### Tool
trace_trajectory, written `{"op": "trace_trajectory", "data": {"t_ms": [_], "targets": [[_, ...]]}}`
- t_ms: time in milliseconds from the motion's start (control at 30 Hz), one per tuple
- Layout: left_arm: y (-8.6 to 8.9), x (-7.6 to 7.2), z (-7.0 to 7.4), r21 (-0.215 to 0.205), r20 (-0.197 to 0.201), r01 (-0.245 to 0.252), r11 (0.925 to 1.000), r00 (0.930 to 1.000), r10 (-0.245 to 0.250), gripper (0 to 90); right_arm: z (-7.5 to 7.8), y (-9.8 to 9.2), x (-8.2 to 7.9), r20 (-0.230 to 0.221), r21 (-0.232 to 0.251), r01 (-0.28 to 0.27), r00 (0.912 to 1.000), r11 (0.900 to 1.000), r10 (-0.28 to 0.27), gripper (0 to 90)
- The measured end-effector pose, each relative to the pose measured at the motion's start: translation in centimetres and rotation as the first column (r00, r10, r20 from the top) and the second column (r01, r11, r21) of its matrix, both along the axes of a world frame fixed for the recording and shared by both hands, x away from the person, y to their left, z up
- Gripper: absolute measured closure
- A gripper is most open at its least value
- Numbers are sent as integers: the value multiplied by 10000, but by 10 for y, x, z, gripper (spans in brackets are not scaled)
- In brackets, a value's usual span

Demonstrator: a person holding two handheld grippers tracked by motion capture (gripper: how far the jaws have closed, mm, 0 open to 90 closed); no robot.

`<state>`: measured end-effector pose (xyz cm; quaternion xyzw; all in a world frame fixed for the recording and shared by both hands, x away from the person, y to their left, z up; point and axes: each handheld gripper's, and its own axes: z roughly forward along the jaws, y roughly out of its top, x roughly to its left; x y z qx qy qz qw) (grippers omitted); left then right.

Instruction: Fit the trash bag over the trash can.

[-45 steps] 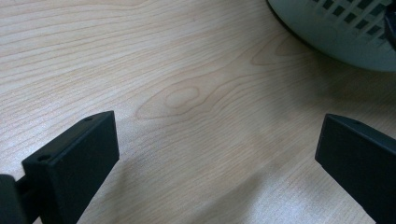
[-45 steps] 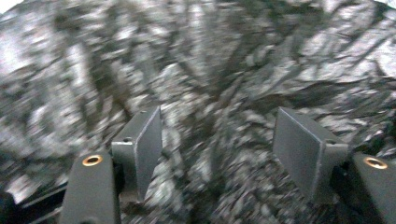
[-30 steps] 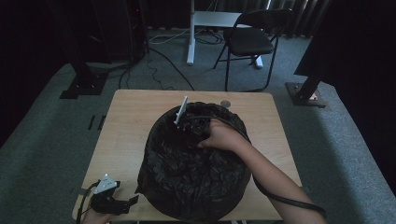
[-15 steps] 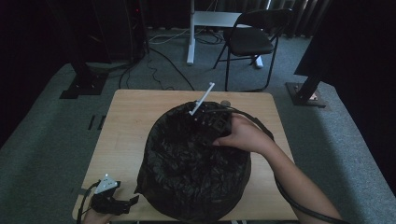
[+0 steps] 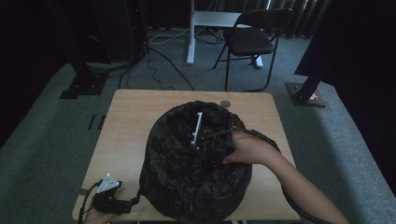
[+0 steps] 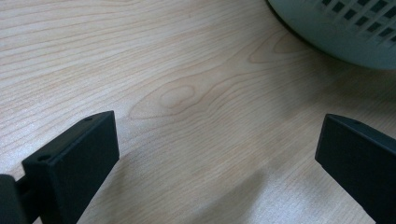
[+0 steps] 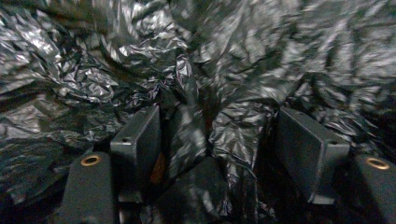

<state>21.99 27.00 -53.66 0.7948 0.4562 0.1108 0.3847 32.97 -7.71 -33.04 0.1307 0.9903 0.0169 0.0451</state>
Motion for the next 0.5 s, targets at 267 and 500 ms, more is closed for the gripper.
{"op": "trace_trajectory", "data": {"t_ms": [267, 500], "targets": [[1, -1, 0, -59, -14, -3, 10000, 10000, 3, 0, 7, 1, -5, 469, 755, -306, 9985, 9967, 271, 278], [-1, -2, 0, -167, 7, 37, 9999, 10000, -37, 0, 41, -46, -4, 459, 5161, -46, 9987, 8565, -223, 139]]}}
